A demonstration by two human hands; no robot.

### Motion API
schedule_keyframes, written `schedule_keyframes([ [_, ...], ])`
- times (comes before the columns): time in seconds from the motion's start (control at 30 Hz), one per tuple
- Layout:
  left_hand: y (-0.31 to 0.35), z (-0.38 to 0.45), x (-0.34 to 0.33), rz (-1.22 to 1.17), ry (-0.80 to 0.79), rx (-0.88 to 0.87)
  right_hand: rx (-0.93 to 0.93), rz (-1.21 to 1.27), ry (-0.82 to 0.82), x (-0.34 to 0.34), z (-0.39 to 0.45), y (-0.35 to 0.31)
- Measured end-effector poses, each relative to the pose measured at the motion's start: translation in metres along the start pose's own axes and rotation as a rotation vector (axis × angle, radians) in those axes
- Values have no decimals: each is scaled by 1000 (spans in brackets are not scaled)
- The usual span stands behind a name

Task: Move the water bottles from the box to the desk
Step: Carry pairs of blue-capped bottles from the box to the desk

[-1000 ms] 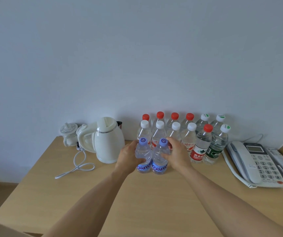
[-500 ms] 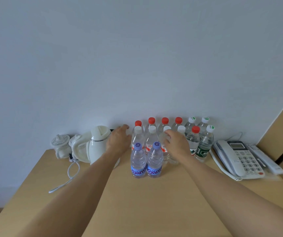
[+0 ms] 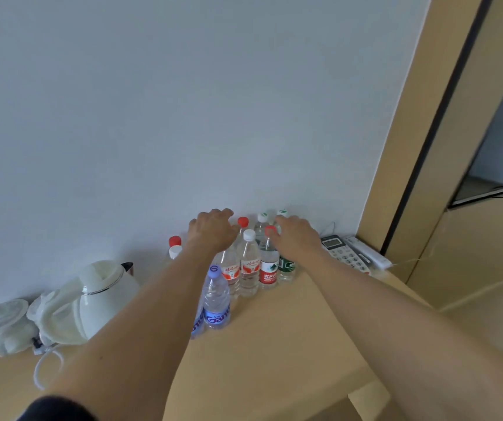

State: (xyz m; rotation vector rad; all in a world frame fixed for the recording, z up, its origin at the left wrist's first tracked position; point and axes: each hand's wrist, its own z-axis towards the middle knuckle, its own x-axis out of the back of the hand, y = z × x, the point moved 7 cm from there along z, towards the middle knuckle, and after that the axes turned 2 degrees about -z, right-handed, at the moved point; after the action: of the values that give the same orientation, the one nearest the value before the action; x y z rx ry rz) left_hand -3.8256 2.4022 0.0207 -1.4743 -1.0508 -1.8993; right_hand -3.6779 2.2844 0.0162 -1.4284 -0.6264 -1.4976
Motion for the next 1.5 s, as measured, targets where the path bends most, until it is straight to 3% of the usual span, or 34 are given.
schedule_keyframes([
  [0.5,283,-30,-71,6,-144,-448,-510,-39,-34,82,-125,248],
  [1.03,654,-193,-176,-59,-343,-788,-987,-108,45,195,-406,560],
  [1.23,774,-259,-218,-45,-405,-956,-1169,-78,102,224,-506,644],
  [1.5,877,-299,-274,36,-481,-1068,-1292,-10,131,238,-578,728],
])
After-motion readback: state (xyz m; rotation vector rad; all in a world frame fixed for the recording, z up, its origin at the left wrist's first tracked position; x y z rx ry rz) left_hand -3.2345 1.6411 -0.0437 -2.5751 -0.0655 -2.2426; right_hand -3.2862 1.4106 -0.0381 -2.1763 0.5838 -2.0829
